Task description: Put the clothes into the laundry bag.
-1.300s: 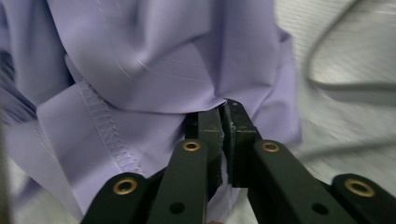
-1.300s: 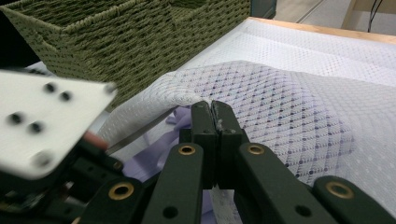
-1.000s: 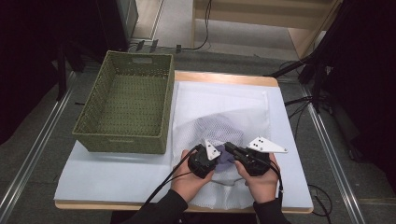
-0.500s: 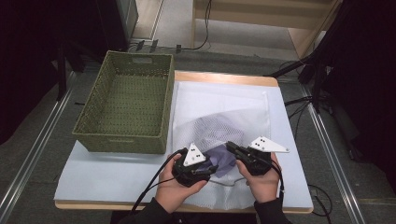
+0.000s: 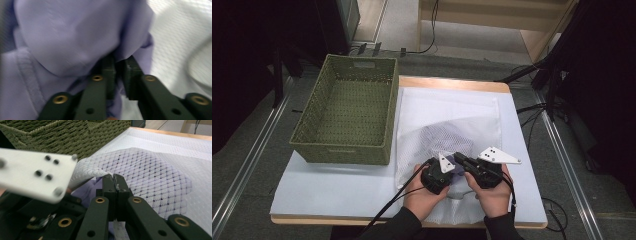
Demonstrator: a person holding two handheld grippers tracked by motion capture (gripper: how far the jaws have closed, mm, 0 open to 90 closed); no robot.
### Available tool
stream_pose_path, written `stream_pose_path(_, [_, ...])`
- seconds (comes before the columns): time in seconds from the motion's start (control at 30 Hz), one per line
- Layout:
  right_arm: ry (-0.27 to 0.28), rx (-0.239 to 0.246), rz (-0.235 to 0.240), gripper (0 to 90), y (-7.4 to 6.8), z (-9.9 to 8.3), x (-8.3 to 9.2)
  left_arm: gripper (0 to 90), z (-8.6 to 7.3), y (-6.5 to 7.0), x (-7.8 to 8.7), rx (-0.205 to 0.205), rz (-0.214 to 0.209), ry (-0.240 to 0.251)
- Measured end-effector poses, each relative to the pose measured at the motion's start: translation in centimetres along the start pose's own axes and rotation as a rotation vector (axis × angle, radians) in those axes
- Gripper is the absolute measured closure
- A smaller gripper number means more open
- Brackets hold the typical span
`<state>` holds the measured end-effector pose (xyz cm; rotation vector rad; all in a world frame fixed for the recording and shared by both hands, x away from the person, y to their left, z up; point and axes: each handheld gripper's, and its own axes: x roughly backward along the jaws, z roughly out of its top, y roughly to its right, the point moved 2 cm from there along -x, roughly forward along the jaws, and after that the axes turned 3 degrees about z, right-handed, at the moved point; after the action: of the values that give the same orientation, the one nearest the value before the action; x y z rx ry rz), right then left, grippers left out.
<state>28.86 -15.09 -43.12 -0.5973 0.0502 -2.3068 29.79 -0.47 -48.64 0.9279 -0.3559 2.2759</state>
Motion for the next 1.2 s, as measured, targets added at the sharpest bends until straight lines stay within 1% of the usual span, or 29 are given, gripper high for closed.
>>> stream_pose_path(0.03, [0.002,-0.006,-0.002,90.0,0.1,0.0,0.1,89.0,0.1,-0.3,-0.1,0.019,0.006,0.005])
stream_pose_path(0.07, [0.003,-0.006,-0.003,90.0,0.1,0.0,0.1,89.6,0.3,-0.7,-0.1,0.027,0.033,0.015])
stream_pose_path(0.1, [0.004,-0.007,-0.006,90.0,0.2,-0.1,0.2,90.0,0.4,-1.2,-0.1,0.042,0.069,0.039])
stream_pose_path(0.13, [0.005,-0.009,-0.008,90.0,0.3,-0.1,0.2,90.0,0.4,-1.4,-0.2,0.059,0.086,0.054])
stream_pose_path(0.17, [0.005,-0.010,-0.008,90.0,0.3,-0.1,0.2,90.0,0.4,-1.8,-0.1,0.074,0.116,0.076])
stream_pose_path(0.2, [0.003,-0.013,-0.008,90.0,0.3,-0.1,0.2,90.0,0.4,-2.0,-0.1,0.086,0.123,0.089])
stream_pose_path(0.23, [0.002,-0.015,-0.008,90.0,0.2,-0.1,0.1,89.8,0.3,-2.1,-0.2,0.099,0.116,0.099])
stream_pose_path(0.3, [-0.003,-0.005,-0.009,90.0,0.1,-0.1,0.0,86.6,0.0,-2.0,0.1,0.090,0.071,0.097])
stream_pose_path(0.4, [0.000,-0.006,-0.007,90.0,0.2,-0.2,0.0,73.8,-0.5,-1.5,1.2,0.091,-0.011,0.106])
stream_pose_path(0.43, [0.000,-0.011,-0.008,90.0,0.2,-0.2,0.0,69.5,-0.7,-1.4,1.7,0.088,-0.049,0.103])
stream_pose_path(0.47, [0.001,-0.014,-0.009,90.0,0.3,-0.2,0.1,64.3,-0.9,-1.3,2.0,0.081,-0.071,0.100])
stream_pose_path(0.5, [0.003,-0.016,-0.009,90.0,0.2,-0.1,0.1,62.1,-1.0,-1.1,2.4,0.070,-0.100,0.082])
stream_pose_path(0.53, [0.004,-0.015,-0.008,90.0,0.2,-0.1,0.1,59.9,-1.2,-0.9,2.6,0.046,-0.130,0.062])
stream_pose_path(0.6, [0.008,-0.008,-0.003,90.0,0.1,0.0,0.2,59.7,-1.4,-0.8,2.9,0.022,-0.137,0.032])
stream_pose_path(0.63, [0.008,-0.005,-0.001,90.0,0.0,0.0,0.1,60.9,-1.4,-0.8,2.8,0.022,-0.132,0.026])
stream_pose_path(0.67, [0.008,-0.003,0.001,90.0,-0.1,0.0,0.1,63.2,-1.5,-0.9,2.6,0.016,-0.100,0.004])
stream_pose_path(0.7, [0.004,-0.002,0.003,90.0,-0.3,0.0,0.0,66.1,-1.6,-1.0,2.3,0.023,-0.086,-0.004])
stream_pose_path(0.73, [0.006,0.000,0.003,90.0,-0.4,0.0,0.0,68.7,-1.6,-1.3,1.9,0.033,-0.076,-0.027])
stream_pose_path(0.77, [0.004,0.003,0.008,90.0,-0.5,0.0,0.0,72.0,-1.7,-1.4,1.7,0.035,-0.069,-0.034])
stream_pose_path(0.8, [0.002,0.005,0.008,90.0,-0.5,0.0,0.0,77.6,-1.6,-1.5,1.6,0.038,-0.054,-0.034])
stream_pose_path(0.83, [0.003,0.004,0.010,90.0,-0.6,0.0,0.1,80.9,-1.4,-1.6,1.5,0.048,-0.046,-0.039])
stream_pose_path(0.87, [0.005,0.002,0.010,90.0,-0.6,0.0,0.1,82.7,-1.2,-1.6,1.4,0.048,-0.036,-0.043])
stream_pose_path(0.9, [0.005,0.000,0.012,90.0,-0.6,0.0,0.1,84.0,-1.0,-1.6,1.1,0.037,-0.022,-0.048])
stream_pose_path(0.97, [0.005,0.000,0.014,90.0,-0.6,-0.1,0.1,87.6,-0.7,-1.6,0.8,0.043,0.004,-0.038])
stream_pose_path(1.03, [-0.001,0.000,0.015,90.0,-0.7,-0.2,0.0,89.8,-0.4,-1.8,0.4,0.067,0.031,-0.015])
stream_pose_path(1.1, [-0.001,0.001,0.015,90.0,-0.7,-0.3,0.0,90.0,-0.2,-2.1,0.1,0.087,0.052,0.011])
stream_pose_path(1.2, [-0.005,-0.001,0.016,90.0,-0.7,-0.4,0.0,90.0,0.0,-2.7,0.1,0.157,0.086,0.067])
